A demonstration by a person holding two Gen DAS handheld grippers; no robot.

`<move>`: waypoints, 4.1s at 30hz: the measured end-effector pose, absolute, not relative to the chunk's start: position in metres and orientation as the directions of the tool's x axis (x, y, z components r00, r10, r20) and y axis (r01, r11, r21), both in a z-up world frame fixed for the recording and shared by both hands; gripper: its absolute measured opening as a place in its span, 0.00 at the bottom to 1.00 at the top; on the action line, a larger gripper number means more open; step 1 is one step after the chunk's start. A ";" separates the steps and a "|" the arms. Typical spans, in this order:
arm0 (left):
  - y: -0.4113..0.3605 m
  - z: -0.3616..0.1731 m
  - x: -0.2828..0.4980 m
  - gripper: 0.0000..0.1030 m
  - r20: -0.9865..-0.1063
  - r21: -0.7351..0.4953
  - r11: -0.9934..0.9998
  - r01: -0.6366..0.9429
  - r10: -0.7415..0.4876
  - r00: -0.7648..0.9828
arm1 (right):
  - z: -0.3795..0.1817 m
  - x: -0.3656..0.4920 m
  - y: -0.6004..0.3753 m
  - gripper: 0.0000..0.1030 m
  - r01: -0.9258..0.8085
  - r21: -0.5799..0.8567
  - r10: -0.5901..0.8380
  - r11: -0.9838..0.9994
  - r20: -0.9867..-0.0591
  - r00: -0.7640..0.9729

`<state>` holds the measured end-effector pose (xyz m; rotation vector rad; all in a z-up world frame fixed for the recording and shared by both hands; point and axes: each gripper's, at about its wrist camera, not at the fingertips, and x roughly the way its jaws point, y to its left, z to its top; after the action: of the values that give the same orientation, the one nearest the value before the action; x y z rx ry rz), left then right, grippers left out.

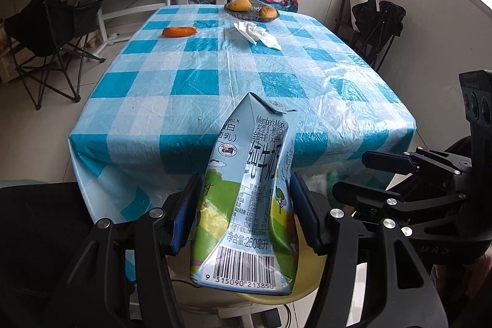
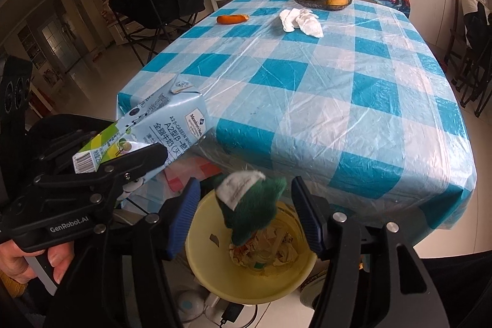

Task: Collect trash
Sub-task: 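Hold both tools over the yellow basin and open them to drop carton and toy, then move both open tools back over the table, then grasp the orange peel with the left tool while the right tool grasps the white tissue, then lift the peel with the left tool while the right tool lifts the tissue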

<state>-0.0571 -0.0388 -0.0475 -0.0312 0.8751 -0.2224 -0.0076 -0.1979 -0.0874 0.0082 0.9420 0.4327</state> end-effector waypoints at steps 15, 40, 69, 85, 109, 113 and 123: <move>-0.056 -0.049 -0.065 0.60 -0.765 -0.066 0.967 0.248 -0.209 0.610 | -0.074 -0.007 -0.218 0.72 -0.287 0.242 0.369 0.927 -0.721 0.586; -0.019 -0.015 -0.016 0.67 -0.682 -0.063 0.992 0.109 -0.122 0.721 | -0.049 0.036 -0.217 0.76 -0.319 0.234 0.390 0.919 -0.661 0.641; 0.013 -0.027 0.184 0.72 -0.714 -0.092 0.991 -0.092 -0.001 0.701 | -0.069 0.212 -0.185 0.76 -0.353 0.156 0.348 0.923 -0.728 0.590; 0.006 -0.055 0.250 0.75 -0.755 -0.031 0.995 -0.091 0.036 0.655 | -0.084 0.241 -0.174 0.76 -0.370 0.164 0.354 0.914 -0.766 0.536; -0.004 -0.044 0.224 0.56 -0.770 -0.137 0.988 0.066 -0.148 0.620 | -0.079 0.236 -0.197 0.53 -0.358 0.217 0.390 0.908 -0.748 0.537; -0.018 -0.048 0.243 0.59 -0.755 -0.063 0.997 0.050 -0.080 0.651 | -0.079 0.239 -0.186 0.65 -0.368 0.244 0.420 0.897 -0.727 0.543; -0.032 -0.058 0.255 0.15 -0.786 -0.035 0.997 0.068 -0.070 0.615 | -0.084 0.244 -0.166 0.23 -0.405 0.108 0.332 0.908 -0.775 0.538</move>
<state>0.2548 -0.0315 -0.0578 -0.0015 0.9051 -0.0794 0.2435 -0.1662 -0.0836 -0.0880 0.9017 0.4390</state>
